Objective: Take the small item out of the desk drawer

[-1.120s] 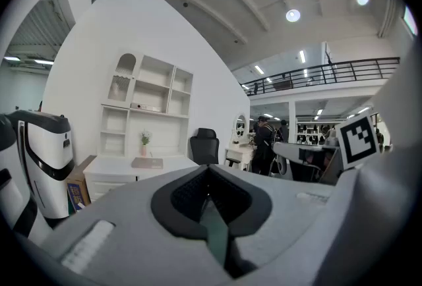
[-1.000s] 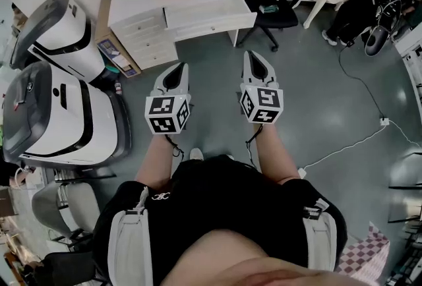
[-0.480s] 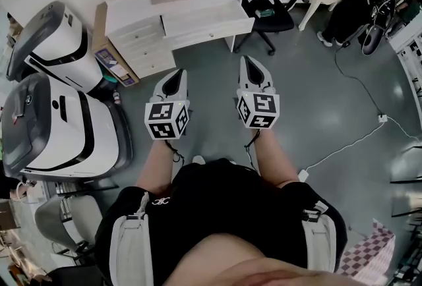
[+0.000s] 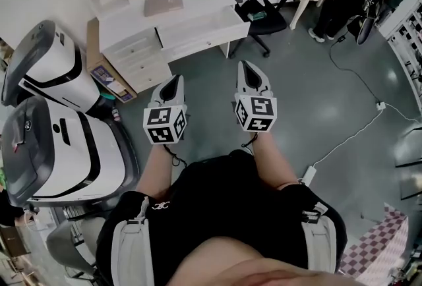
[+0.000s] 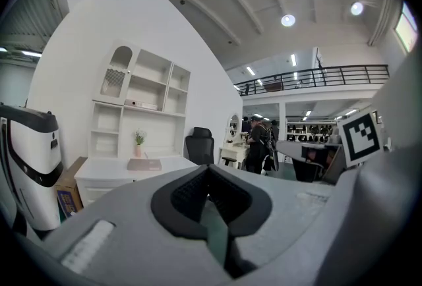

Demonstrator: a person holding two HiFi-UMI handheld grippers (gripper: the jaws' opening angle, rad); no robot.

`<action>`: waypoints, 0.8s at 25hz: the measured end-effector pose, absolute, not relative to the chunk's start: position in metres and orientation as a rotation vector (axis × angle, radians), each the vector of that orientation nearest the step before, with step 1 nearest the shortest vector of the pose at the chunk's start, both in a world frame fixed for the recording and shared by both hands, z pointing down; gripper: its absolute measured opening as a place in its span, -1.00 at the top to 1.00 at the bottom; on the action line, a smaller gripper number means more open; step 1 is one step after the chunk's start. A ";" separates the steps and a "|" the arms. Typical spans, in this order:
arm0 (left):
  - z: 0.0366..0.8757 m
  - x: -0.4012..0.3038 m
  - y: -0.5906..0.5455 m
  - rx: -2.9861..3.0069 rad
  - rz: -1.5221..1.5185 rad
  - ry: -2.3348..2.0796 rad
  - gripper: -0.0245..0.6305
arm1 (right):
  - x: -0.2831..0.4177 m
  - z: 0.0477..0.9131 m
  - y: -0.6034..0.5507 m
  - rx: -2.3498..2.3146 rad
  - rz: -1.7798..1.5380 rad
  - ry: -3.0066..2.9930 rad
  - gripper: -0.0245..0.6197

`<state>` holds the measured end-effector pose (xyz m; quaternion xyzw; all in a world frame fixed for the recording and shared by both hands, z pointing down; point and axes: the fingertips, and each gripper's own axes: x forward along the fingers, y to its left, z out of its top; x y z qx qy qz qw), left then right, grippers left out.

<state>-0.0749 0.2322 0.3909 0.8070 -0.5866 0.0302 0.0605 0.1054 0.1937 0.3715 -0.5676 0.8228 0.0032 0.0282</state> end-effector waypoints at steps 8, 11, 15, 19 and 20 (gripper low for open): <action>0.397 -0.083 0.201 2.458 0.108 -1.768 0.88 | 0.099 0.378 0.161 -1.762 -0.009 2.514 0.93; 0.399 -0.088 0.176 2.462 0.112 -1.774 0.88 | 0.095 0.380 0.135 -1.752 -0.013 2.504 0.93; 0.405 -0.089 0.134 2.456 0.128 -1.777 0.88 | 0.095 0.390 0.089 -1.753 -0.033 2.506 0.93; 0.404 -0.087 0.078 2.462 0.139 -1.775 0.88 | 0.091 0.393 0.027 -1.744 -0.057 2.513 0.93; 0.403 -0.087 0.064 2.461 0.139 -1.779 0.88 | 0.090 0.393 0.011 -1.736 -0.062 2.516 0.93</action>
